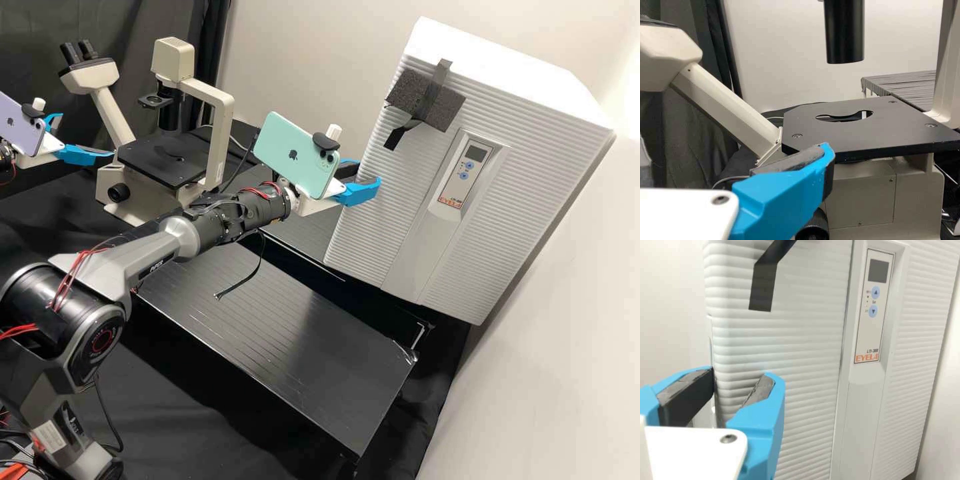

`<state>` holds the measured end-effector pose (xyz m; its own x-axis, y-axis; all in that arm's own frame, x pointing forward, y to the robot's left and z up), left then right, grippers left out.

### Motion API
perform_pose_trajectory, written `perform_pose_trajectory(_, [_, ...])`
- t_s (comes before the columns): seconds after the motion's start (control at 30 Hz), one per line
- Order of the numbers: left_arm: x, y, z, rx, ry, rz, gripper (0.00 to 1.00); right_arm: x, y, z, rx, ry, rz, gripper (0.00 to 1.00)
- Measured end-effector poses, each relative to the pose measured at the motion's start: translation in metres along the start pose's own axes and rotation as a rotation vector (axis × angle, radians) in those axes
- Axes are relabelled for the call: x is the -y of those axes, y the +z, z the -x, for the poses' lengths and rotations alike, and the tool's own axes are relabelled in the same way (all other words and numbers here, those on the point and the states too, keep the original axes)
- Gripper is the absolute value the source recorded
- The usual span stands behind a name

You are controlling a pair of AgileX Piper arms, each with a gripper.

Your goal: Open the incubator door.

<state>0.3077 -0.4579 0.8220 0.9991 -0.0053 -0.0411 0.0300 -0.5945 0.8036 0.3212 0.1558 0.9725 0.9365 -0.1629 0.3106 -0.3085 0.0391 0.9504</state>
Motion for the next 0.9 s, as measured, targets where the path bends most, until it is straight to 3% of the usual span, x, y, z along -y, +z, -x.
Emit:
perform_pose_trajectory(0.4, [0.0, 0.0, 0.0, 0.0, 0.0, 0.0, 1.0, -0.001, 0.005, -0.001, 0.002, -0.004, -0.002, 0.0])
perform_pose_trajectory(0.9, [0.0, 0.0, 0.0, 0.0, 0.0, 0.0, 1.0, -0.003, 0.024, 0.002, 0.018, -0.066, 0.002, 0.0])
